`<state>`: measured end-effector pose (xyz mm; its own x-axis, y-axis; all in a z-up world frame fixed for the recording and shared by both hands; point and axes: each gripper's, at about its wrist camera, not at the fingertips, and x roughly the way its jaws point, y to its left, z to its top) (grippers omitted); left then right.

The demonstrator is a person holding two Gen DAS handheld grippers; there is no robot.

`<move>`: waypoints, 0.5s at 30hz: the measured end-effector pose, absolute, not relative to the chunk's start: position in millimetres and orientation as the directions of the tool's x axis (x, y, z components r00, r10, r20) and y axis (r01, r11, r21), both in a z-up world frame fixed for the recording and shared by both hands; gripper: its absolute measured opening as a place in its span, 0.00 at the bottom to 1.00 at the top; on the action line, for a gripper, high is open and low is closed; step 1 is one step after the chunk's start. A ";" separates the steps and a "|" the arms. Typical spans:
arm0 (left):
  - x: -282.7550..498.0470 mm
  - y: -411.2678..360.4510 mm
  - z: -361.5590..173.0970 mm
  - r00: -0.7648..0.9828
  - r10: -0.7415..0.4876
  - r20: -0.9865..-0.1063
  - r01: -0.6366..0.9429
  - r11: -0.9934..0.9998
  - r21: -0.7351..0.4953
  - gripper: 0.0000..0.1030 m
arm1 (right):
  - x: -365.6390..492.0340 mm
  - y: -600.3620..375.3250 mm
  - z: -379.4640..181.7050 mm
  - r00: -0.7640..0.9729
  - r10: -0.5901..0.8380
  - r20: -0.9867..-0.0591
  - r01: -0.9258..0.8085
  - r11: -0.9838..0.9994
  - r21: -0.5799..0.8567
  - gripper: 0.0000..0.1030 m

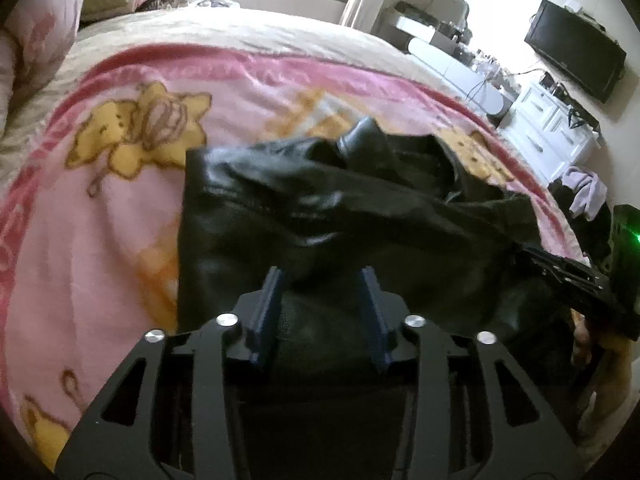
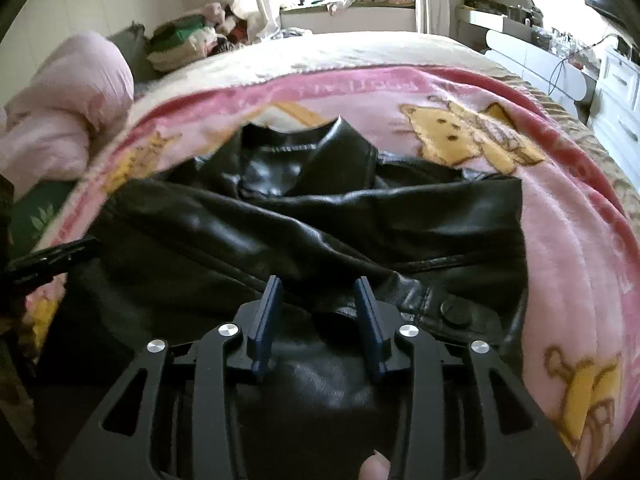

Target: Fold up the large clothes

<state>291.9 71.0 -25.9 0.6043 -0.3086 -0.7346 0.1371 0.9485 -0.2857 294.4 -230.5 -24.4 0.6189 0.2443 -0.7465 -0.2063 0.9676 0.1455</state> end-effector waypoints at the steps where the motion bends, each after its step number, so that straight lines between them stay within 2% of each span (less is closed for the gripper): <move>1: 290.4 71.1 -21.7 0.613 -0.307 -0.728 0.139 0.949 -0.283 0.40 | 291.3 -232.0 -19.3 0.626 0.250 -0.738 -0.209 0.966 0.150 0.43; 4: 285.4 71.5 -8.8 0.635 -0.314 -0.706 0.149 0.946 -0.287 0.45 | 284.8 -235.3 -8.3 0.645 0.258 -0.720 -0.214 0.965 0.154 0.43; 7: 280.5 72.2 1.0 0.654 -0.303 -0.693 0.147 0.950 -0.276 0.61 | 277.7 -238.7 2.2 0.657 0.277 -0.701 -0.224 0.960 0.169 0.50; 9: 279.0 73.5 5.2 0.663 -0.294 -0.688 0.138 0.952 -0.274 0.67 | 273.6 -239.8 7.4 0.667 0.284 -0.689 -0.230 0.958 0.172 0.54; 11: 276.8 74.3 10.3 0.674 -0.286 -0.681 0.128 0.953 -0.273 0.79 | 268.4 -241.5 13.7 0.675 0.294 -0.677 -0.237 0.955 0.178 0.56; 15: 270.4 69.3 18.9 0.692 -0.260 -0.674 0.135 0.963 -0.233 0.81 | 256.4 -242.8 24.3 0.690 0.304 -0.657 -0.253 0.952 0.175 0.60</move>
